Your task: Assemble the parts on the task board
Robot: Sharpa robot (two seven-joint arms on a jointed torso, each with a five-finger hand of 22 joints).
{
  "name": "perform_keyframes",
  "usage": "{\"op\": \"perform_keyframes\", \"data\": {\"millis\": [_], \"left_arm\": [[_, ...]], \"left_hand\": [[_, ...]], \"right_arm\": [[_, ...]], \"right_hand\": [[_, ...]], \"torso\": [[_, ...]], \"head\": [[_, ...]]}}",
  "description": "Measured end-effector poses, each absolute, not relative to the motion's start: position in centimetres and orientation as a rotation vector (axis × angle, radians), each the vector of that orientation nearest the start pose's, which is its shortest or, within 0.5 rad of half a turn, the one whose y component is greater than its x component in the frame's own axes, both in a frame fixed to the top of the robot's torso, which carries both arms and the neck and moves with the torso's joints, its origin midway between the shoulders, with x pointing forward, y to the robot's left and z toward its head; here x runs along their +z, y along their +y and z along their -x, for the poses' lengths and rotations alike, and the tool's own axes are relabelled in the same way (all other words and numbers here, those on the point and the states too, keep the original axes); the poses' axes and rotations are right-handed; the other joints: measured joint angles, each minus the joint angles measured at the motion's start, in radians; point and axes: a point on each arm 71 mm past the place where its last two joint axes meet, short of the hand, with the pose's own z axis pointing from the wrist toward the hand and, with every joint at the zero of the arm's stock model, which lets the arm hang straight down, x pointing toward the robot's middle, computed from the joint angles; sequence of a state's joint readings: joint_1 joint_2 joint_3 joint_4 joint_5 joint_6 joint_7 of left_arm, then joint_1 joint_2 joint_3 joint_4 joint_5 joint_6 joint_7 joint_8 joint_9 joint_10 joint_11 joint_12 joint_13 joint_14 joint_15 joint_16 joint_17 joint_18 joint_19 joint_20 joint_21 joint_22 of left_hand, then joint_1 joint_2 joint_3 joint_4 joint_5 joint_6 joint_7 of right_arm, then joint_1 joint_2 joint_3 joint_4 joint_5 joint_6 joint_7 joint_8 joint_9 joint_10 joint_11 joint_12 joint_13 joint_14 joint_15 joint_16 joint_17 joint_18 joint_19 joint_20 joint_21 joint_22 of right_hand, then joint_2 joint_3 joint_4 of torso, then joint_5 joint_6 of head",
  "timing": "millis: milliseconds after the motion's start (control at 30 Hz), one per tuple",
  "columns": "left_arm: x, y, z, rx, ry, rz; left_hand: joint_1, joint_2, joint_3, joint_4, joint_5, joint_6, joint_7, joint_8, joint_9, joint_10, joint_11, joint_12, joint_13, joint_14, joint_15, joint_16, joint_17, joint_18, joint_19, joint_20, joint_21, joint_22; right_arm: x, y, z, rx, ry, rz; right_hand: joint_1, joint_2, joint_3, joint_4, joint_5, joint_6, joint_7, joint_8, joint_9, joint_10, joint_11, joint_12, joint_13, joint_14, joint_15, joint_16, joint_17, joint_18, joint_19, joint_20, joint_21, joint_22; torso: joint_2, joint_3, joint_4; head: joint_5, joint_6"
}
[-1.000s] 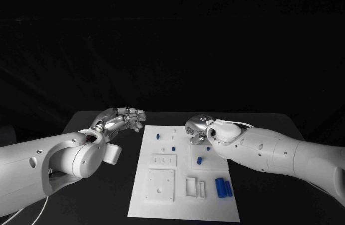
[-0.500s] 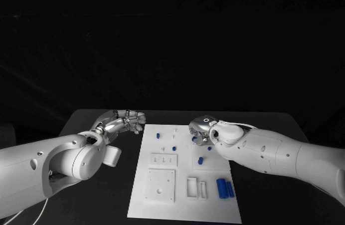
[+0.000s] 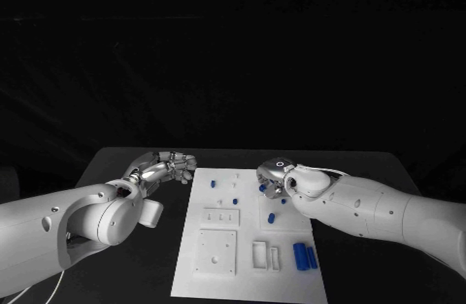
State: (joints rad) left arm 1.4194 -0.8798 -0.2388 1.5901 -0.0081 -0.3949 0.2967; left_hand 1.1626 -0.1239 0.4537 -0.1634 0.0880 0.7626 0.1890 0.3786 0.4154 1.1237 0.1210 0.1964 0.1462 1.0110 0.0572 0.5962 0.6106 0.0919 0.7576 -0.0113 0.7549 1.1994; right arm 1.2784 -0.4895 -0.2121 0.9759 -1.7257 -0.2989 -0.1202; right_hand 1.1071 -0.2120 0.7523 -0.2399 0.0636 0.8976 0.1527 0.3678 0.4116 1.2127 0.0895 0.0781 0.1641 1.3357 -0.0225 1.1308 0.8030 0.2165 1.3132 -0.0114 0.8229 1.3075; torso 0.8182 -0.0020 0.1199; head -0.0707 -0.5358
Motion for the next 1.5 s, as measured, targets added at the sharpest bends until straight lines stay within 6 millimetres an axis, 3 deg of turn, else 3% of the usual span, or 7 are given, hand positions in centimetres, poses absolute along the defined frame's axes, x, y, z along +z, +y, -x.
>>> {"op": "perform_keyframes", "data": {"millis": [400,667,833,967,1100,1200,1500], "left_arm": [[-14.94,21.68,-49.08,-1.375,1.527,1.037],[-15.01,21.74,-49.21,-1.371,1.53,1.04],[-15.02,21.7,-49.22,-1.371,1.532,1.041],[-15.05,21.75,-49.24,-1.369,1.533,1.043],[-15.06,21.77,-49.26,-1.368,1.534,1.044],[-15.08,21.76,-49.27,-1.368,1.535,1.045],[-15.1,21.75,-49.3,-1.367,1.538,1.046]], "left_hand": [[-0.008,0.001,0.002,-0.002,0.0,0.0,0.0,-0.004,0.001,0.003,0.003,-0.004,0.0,0.0,0.0,0.0,0.0,-0.002,-0.004,-0.003,0.0,-0.001],[-0.008,0.001,0.002,-0.002,0.0,0.0,0.0,-0.004,0.001,0.003,0.003,-0.004,0.0,0.0,0.0,0.0,0.0,0.002,0.0,-0.007,0.0,-0.002],[-0.008,0.001,0.005,-0.005,0.0,0.0,0.0,-0.004,0.002,0.003,0.003,-0.004,0.0,0.0,0.0,0.0,0.0,0.002,0.0,-0.007,0.0,-0.002],[-0.008,0.001,0.005,-0.004,0.0,0.0,0.0,-0.004,0.002,0.003,0.003,-0.004,0.0,0.0,0.0,0.0,0.0,0.002,0.0,-0.007,0.0,-0.003],[-0.012,0.005,0.005,-0.005,0.0,0.0,0.0,-0.004,0.002,0.003,0.003,-0.004,0.001,0.0,0.0,0.0,0.0,0.002,0.0,-0.007,0.004,-0.003],[-0.012,0.005,0.005,-0.004,0.0,0.0,0.0,-0.004,0.002,0.003,0.003,-0.004,0.001,0.0,0.0,0.0,0.0,0.002,0.0,-0.007,0.004,-0.003],[-0.016,0.001,0.007,-0.007,0.0,0.0,0.0,-0.004,0.002,0.003,0.003,-0.007,0.001,0.0,0.0,0.0,0.0,0.002,0.0,-0.007,0.004,-0.003]], "right_arm": [[-21.54,-17.52,-56.95,0.236,1.608,0.479],[-21.39,-17.37,-56.83,0.24,1.602,0.477],[-21.33,-17.42,-56.84,0.238,1.599,0.475],[-21.3,-17.18,-56.78,0.243,1.596,0.478],[-21.24,-17.18,-56.79,0.243,1.592,0.477],[-21.22,-17.1,-56.76,0.246,1.589,0.478],[-21.2,-16.96,-56.63,0.248,1.576,0.474]], "right_hand": [[0.0,0.0,0.005,0.005,-0.005,0.018,-0.006,0.0,0.006,0.028,-0.014,0.003,0.012,-0.005,-0.006,0.008,-0.012,-0.008,0.001,-0.008,0.014,0.0],[0.0,0.0,0.003,0.008,-0.005,0.019,-0.006,0.0,0.007,0.03,-0.013,0.003,0.017,-0.005,-0.006,0.011,-0.015,-0.017,0.003,-0.01,0.014,0.0],[0.0,0.0,0.005,0.011,-0.005,0.031,-0.008,0.0,0.011,0.041,-0.017,0.007,0.024,-0.003,-0.009,0.015,-0.021,-0.018,0.009,-0.015,0.02,0.0],[0.01,0.023,0.017,0.005,-0.009,0.053,-0.018,0.01,0.018,0.061,-0.03,0.014,0.035,-0.001,-0.01,0.021,-0.026,-0.02,0.007,-0.018,0.029,0.0],[0.009,0.039,0.03,-0.008,-0.013,0.082,-0.03,0.025,0.03,0.092,-0.036,0.024,0.05,-0.005,-0.017,0.027,-0.028,-0.04,0.0,-0.025,0.04,0.0],[0.004,0.053,0.039,-0.017,-0.014,0.095,-0.037,0.034,0.039,0.099,-0.043,0.035,0.067,0.0,-0.022,0.031,-0.032,-0.04,0.0,-0.025,0.048,0.0],[-0.003,0.066,0.052,-0.034,-0.022,0.107,-0.046,0.041,0.061,0.1,-0.044,0.049,0.113,0.002,-0.026,0.035,-0.042,-0.041,-0.004,-0.028,0.066,0.001]], "torso": [[0.01,-0.0021,0.0007],[0.014,-0.0032,-0.0017],[0.016,-0.0069,0.0049],[0.016,-0.0086,0.0081],[0.018,-0.0094,0.0092],[0.019,-0.0096,0.0093],[0.022,-0.0099,0.0093]], "head": [[-0.001,0.004],[-0.001,0.005],[-0.009,0.008],[-0.012,0.01],[-0.013,0.012],[-0.013,0.014],[-0.012,0.017]]}}
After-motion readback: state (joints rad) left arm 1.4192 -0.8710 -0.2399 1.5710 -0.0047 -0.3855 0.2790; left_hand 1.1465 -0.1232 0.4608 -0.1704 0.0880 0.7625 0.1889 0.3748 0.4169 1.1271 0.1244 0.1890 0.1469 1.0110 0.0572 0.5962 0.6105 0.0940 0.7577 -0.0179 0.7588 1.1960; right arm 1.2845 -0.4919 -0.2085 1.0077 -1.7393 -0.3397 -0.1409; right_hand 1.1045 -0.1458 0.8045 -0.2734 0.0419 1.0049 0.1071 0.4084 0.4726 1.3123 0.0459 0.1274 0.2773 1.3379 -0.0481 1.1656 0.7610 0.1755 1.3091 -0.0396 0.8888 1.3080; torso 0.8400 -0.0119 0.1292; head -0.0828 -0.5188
